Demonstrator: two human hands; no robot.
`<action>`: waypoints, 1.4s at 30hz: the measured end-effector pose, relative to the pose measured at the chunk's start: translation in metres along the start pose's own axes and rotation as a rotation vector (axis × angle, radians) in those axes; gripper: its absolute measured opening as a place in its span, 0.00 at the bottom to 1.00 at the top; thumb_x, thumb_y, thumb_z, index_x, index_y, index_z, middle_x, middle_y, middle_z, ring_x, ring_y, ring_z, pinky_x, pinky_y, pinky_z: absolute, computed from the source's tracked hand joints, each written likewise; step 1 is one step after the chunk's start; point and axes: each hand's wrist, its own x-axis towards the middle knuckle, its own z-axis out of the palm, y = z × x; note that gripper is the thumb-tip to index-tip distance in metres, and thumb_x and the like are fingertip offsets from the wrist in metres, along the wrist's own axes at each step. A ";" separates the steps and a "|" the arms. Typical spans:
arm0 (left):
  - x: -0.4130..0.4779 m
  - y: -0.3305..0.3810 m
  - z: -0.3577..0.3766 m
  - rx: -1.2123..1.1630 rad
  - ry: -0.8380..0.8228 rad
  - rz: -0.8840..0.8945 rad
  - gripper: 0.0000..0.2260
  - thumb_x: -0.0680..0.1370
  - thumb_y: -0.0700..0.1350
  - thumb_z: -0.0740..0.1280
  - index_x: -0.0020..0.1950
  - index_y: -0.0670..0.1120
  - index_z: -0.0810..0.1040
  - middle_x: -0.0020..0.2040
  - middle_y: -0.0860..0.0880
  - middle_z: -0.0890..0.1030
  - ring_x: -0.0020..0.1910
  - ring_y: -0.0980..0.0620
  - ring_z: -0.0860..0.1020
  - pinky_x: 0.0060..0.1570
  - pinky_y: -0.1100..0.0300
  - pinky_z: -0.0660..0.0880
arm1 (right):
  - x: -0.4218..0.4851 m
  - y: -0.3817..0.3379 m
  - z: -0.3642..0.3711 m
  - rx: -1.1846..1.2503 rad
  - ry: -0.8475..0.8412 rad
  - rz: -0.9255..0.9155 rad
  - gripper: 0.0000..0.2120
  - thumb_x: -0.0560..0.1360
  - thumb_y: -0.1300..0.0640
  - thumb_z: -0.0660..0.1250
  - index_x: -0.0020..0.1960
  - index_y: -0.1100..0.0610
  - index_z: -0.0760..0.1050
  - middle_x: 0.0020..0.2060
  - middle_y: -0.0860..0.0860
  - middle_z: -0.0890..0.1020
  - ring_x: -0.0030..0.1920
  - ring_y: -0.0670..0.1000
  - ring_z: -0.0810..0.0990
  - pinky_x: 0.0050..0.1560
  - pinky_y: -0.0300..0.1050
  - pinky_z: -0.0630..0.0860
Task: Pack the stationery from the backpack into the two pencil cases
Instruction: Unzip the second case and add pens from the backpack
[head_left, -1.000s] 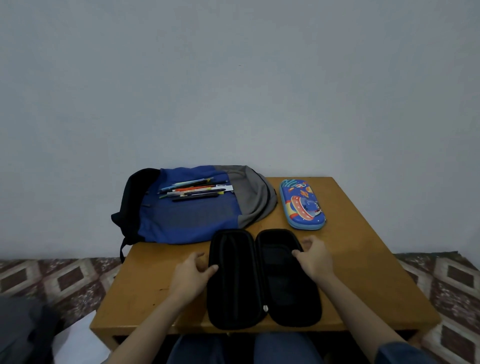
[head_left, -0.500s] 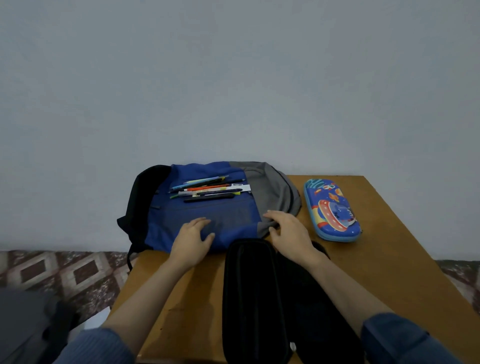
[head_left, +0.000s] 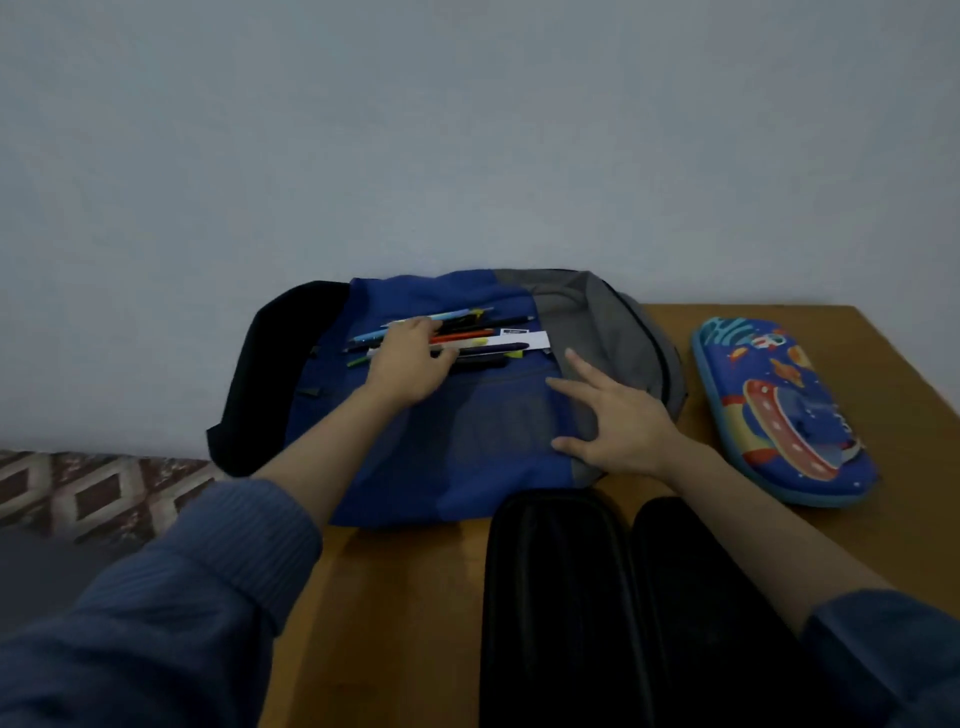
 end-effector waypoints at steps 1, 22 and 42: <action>0.010 -0.001 0.001 0.013 -0.020 0.006 0.21 0.77 0.50 0.64 0.65 0.38 0.72 0.63 0.40 0.75 0.62 0.41 0.71 0.63 0.52 0.67 | 0.002 0.001 -0.001 -0.020 -0.007 0.004 0.33 0.73 0.38 0.63 0.74 0.43 0.57 0.76 0.41 0.49 0.72 0.47 0.63 0.65 0.43 0.65; 0.038 0.007 0.010 0.124 -0.391 0.041 0.23 0.71 0.69 0.59 0.49 0.51 0.70 0.50 0.46 0.74 0.56 0.46 0.72 0.54 0.52 0.70 | 0.003 0.000 -0.008 0.009 -0.041 0.055 0.30 0.74 0.41 0.64 0.73 0.44 0.59 0.74 0.43 0.61 0.73 0.49 0.63 0.68 0.43 0.63; -0.023 0.031 -0.006 0.232 -0.402 0.197 0.28 0.67 0.57 0.74 0.60 0.49 0.68 0.55 0.48 0.72 0.56 0.46 0.71 0.47 0.54 0.69 | 0.010 0.013 -0.006 0.463 -0.055 0.138 0.25 0.70 0.66 0.63 0.66 0.57 0.68 0.67 0.55 0.73 0.69 0.53 0.69 0.67 0.47 0.69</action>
